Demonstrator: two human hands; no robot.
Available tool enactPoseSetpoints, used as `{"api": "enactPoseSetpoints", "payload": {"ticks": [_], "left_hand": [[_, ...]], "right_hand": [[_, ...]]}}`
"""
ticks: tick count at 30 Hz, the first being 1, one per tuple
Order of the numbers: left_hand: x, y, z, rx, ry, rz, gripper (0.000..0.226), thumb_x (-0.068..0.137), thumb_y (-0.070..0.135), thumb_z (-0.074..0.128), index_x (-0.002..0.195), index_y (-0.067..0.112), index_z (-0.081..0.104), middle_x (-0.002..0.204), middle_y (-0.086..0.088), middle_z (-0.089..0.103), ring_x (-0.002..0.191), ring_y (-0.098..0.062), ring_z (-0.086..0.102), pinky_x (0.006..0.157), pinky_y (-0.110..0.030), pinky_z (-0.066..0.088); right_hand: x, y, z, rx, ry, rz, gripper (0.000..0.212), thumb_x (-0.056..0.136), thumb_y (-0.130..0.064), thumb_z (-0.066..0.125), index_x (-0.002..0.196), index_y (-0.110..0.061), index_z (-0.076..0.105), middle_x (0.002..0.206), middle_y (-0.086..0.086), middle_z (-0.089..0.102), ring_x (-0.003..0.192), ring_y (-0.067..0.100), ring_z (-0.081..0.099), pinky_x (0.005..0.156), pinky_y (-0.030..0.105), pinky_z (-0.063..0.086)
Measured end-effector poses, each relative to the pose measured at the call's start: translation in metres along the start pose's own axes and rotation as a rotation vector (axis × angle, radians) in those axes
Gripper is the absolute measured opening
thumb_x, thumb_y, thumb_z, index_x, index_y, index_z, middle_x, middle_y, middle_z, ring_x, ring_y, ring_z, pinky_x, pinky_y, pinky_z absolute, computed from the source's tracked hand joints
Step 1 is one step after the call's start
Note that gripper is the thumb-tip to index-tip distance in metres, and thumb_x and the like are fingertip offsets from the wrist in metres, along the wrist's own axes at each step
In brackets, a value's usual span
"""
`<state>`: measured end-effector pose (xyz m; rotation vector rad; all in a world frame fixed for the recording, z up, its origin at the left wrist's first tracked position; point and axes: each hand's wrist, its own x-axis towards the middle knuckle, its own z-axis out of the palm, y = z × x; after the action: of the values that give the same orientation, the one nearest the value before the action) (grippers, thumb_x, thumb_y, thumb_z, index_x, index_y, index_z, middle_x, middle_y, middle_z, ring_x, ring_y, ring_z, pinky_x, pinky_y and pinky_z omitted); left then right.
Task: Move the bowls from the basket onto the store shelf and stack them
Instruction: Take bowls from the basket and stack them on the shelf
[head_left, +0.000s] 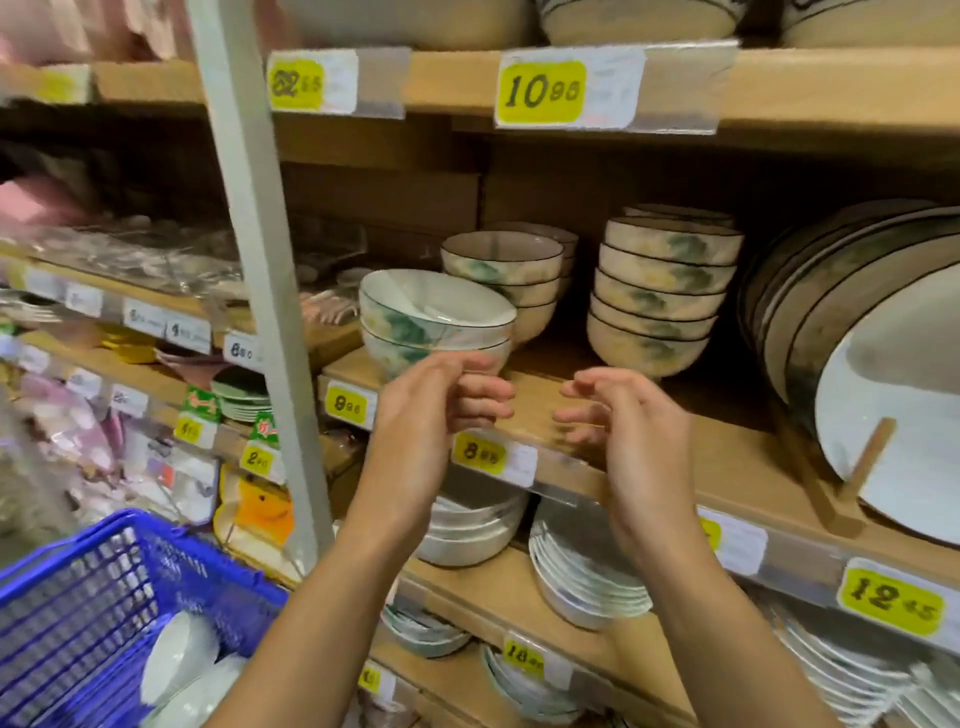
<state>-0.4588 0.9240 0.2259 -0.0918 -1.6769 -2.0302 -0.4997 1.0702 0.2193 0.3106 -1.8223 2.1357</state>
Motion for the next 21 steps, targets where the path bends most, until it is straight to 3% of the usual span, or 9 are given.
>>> {"api": "enactPoseSetpoints", "payload": {"ticks": [8, 15, 21], "left_hand": [[-0.068, 0.001, -0.199, 0.056, 0.298, -0.179, 0.033, 0.100, 0.010, 0.035, 0.090, 0.005, 0.065, 0.073, -0.013, 0.071, 0.060, -0.020, 0.066, 0.057, -0.021, 0.052], [-0.116, -0.012, -0.363, 0.188, 0.486, -0.410, 0.029, 0.098, 0.008, 0.036, 0.086, 0.008, 0.063, 0.063, -0.004, 0.069, 0.049, -0.012, 0.062, 0.056, -0.025, 0.047], [-0.129, -0.052, -0.439, 0.235, 0.569, -0.601, 0.025, 0.097, 0.009, 0.040, 0.088, 0.004, 0.063, 0.067, -0.007, 0.068, 0.052, -0.017, 0.060, 0.058, -0.027, 0.042]], "right_hand": [[-0.089, 0.050, 0.126, 0.144, -0.296, 0.238, 0.028, 0.096, -0.001, 0.041, 0.083, -0.004, 0.065, 0.071, 0.011, 0.072, 0.055, 0.015, 0.066, 0.047, 0.019, 0.051], [-0.173, 0.137, 0.236, -0.026, -0.452, 0.573, 0.029, 0.098, 0.005, 0.035, 0.081, -0.001, 0.059, 0.068, 0.016, 0.063, 0.040, 0.010, 0.059, 0.042, 0.017, 0.048], [-0.205, 0.205, 0.282, -0.192, -0.498, 0.708, 0.026, 0.097, 0.001, 0.040, 0.082, 0.000, 0.061, 0.064, 0.015, 0.062, 0.038, 0.010, 0.058, 0.039, 0.017, 0.046]]}}
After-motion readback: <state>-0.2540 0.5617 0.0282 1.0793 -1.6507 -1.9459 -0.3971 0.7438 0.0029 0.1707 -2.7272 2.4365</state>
